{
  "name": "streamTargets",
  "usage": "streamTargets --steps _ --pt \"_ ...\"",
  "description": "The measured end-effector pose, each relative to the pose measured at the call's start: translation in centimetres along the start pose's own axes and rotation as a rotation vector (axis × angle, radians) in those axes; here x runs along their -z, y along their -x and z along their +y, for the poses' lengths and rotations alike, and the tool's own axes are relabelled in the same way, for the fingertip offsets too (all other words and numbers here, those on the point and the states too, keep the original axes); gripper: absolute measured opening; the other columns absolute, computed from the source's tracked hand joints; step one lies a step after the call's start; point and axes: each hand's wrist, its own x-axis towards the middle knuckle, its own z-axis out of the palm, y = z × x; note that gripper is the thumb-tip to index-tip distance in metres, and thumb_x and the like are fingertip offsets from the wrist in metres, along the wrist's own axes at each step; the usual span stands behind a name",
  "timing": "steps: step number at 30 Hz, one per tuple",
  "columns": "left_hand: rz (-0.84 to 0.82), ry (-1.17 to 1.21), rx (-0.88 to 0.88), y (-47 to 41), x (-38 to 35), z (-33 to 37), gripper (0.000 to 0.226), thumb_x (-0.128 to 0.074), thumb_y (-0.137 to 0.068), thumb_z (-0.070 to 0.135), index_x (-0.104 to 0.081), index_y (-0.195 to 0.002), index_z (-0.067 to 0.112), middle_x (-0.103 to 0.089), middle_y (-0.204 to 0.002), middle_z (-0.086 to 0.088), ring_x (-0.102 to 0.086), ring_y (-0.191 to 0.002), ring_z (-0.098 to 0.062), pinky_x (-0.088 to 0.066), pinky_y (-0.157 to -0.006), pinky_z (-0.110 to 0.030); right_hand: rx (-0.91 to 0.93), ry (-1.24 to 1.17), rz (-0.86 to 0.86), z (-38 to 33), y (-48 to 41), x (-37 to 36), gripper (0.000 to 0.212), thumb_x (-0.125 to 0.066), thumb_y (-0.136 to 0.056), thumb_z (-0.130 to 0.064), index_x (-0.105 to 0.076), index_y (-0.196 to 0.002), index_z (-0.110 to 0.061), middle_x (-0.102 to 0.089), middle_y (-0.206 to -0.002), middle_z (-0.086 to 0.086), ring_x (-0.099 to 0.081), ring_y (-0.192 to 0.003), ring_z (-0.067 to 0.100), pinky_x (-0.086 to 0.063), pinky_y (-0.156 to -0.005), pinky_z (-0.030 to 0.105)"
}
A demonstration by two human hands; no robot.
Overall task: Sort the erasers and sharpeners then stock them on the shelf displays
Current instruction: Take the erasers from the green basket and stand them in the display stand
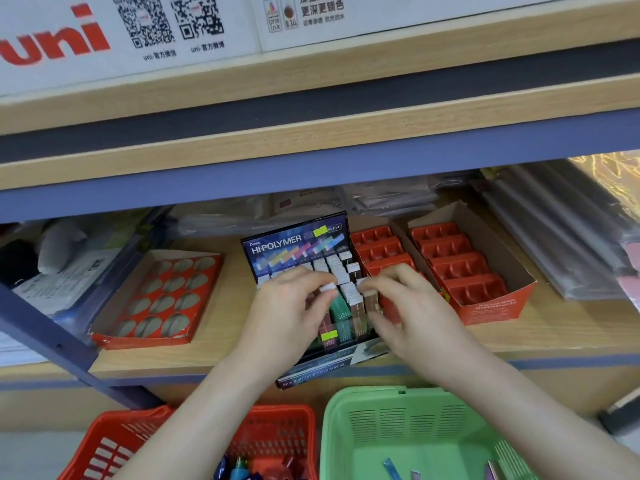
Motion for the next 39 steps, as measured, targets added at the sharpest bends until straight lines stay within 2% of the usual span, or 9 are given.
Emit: streamTargets --steps 2,6,8,14,18,22,29,36,39 --pt "0.039 0.027 -0.006 0.5 0.4 -0.1 0.012 -0.07 -0.083 0.019 -0.074 -0.093 0.014 -0.065 -0.081 0.012 -0.055 -0.069 0.002 -0.044 -0.068 -0.011 0.064 0.043 -0.045 -0.5 -1.9 0.5 0.047 -0.06 -0.089 -0.015 -0.055 -0.133 -0.028 -0.047 -0.126 -0.007 -0.042 -0.115 0.017 -0.045 -0.096 0.041" --pt "0.165 0.105 0.069 1.6 1.7 -0.6 0.015 -0.066 -0.082 0.022 -0.074 -0.092 0.015 -0.065 -0.079 0.014 -0.056 -0.073 0.002 -0.041 -0.067 -0.007 0.05 0.243 -0.394 -2.1 -4.8 0.5 0.06 -0.057 -0.091 -0.03 -0.035 -0.147 -0.035 -0.024 -0.15 -0.008 -0.016 -0.136 0.02 -0.03 -0.105 0.051" --pt "0.171 0.124 0.091 2.0 2.0 -0.9 0.016 -0.066 -0.082 0.023 -0.074 -0.093 0.015 -0.064 -0.08 0.014 -0.057 -0.075 0.003 -0.04 -0.069 -0.006 0.06 0.276 -0.462 -2.3 -5.4 0.2 0.059 -0.059 -0.09 -0.033 -0.037 -0.145 -0.036 -0.023 -0.151 -0.009 -0.013 -0.137 0.02 -0.027 -0.102 0.053" --pt "0.152 0.114 0.026 2.0 1.3 -0.5 0.012 -0.067 -0.083 0.018 -0.074 -0.091 0.013 -0.066 -0.082 0.009 -0.058 -0.078 -0.002 -0.043 -0.071 -0.008 0.021 0.138 -0.328 -1.9 -5.1 -0.3 0.051 -0.071 -0.082 -0.033 -0.055 -0.13 -0.037 -0.041 -0.135 -0.019 -0.023 -0.129 0.013 -0.027 -0.094 0.042" --pt "0.108 0.099 -0.026 1.6 0.3 -0.8 0.013 -0.067 -0.083 0.015 -0.074 -0.093 0.01 -0.067 -0.084 0.006 -0.055 -0.076 0.001 -0.044 -0.071 -0.01 -0.026 0.143 -0.383 -1.6 -5.3 0.0 0.058 -0.074 -0.081 -0.036 -0.052 -0.134 -0.041 -0.032 -0.144 -0.014 -0.018 -0.133 0.017 -0.026 -0.108 0.05" --pt "0.045 0.005 -0.114 1.4 -0.1 -1.3 0.016 -0.064 -0.088 0.019 -0.073 -0.097 0.01 -0.068 -0.087 0.003 -0.06 -0.08 -0.008 -0.049 -0.073 -0.024 0.0 0.145 -0.408 -0.8 -5.1 -0.1 0.068 -0.07 -0.082 -0.021 -0.043 -0.141 -0.043 -0.025 -0.152 -0.011 -0.014 -0.136 0.019 -0.027 -0.111 0.053" --pt "0.006 -0.029 -0.145 0.8 -0.6 -0.9 0.021 -0.057 -0.09 0.025 -0.071 -0.101 0.012 -0.066 -0.088 0.004 -0.059 -0.081 -0.009 -0.048 -0.072 -0.024 0.058 0.032 -0.151 0.3 -3.3 -1.1 0.06 -0.073 -0.08 -0.021 -0.053 -0.136 -0.034 -0.038 -0.145 -0.004 -0.022 -0.13 0.018 -0.03 -0.11 0.041" --pt "0.208 0.255 0.242 0.5 2.3 -1.3 0.018 -0.075 -0.08 0.012 -0.072 -0.089 0.027 -0.07 -0.078 0.011 -0.061 -0.07 -0.007 -0.05 -0.067 -0.015 0.086 -0.082 0.03 0.3 -1.8 -1.8 0.039 -0.068 -0.086 -0.017 -0.064 -0.123 -0.028 -0.055 -0.119 -0.01 -0.041 -0.111 0.01 -0.033 -0.098 0.023" --pt "0.209 0.283 0.281 0.7 3.7 -1.6 0.024 -0.075 -0.08 0.011 -0.07 -0.084 0.034 -0.07 -0.076 0.012 -0.063 -0.07 -0.006 -0.05 -0.067 -0.013 0.033 -0.224 -0.001 -0.8 -2.5 -1.1 0.039 -0.066 -0.088 -0.016 -0.063 -0.125 -0.027 -0.058 -0.113 -0.016 -0.05 -0.101 0.001 -0.04 -0.096 0.021"
